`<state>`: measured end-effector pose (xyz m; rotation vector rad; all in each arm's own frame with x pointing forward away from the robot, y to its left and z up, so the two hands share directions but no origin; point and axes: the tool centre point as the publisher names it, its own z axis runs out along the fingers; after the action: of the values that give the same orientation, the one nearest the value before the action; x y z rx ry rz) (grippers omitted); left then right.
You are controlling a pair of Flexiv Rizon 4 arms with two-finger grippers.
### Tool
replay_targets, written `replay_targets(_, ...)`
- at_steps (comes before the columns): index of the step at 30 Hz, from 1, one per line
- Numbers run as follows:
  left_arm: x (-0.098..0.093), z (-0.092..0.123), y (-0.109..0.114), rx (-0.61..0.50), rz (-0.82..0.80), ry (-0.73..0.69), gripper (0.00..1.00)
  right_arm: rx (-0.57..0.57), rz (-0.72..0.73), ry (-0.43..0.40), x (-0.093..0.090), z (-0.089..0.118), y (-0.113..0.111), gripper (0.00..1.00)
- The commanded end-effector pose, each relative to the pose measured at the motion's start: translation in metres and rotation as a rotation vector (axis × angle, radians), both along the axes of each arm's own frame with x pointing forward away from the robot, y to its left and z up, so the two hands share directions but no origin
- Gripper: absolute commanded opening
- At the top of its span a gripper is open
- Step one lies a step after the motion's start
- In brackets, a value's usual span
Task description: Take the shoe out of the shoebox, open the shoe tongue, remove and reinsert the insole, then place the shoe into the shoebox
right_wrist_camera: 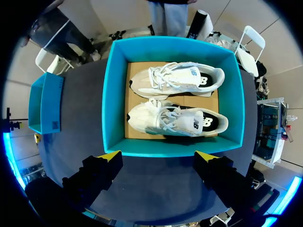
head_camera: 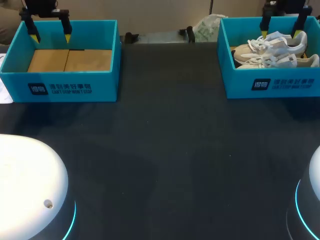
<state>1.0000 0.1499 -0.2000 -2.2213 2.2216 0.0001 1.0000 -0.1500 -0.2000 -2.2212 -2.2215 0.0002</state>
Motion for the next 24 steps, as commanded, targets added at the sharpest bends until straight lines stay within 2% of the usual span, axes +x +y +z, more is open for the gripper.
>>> replay_targets(1,0.0,0.0,0.0,0.0,0.0,0.0,1.0,0.0,0.0,0.0,0.0,0.0,0.0,1.0)
replay_targets(18,0.0,0.0,0.0,0.0,0.0,0.0,1.0,0.0,0.0,0.0,0.0,0.0,0.0,1.0)
replay_targets(20,0.0,0.0,0.0,0.0,0.0,0.0,1.0,-0.006,-0.015,0.004,0.002,-0.003,-0.014,1.0)
replay_targets(24,0.0,0.0,0.0,0.0,0.0,0.0,1.0,-0.029,-0.024,-0.042,0.006,-0.004,-0.045,1.0)
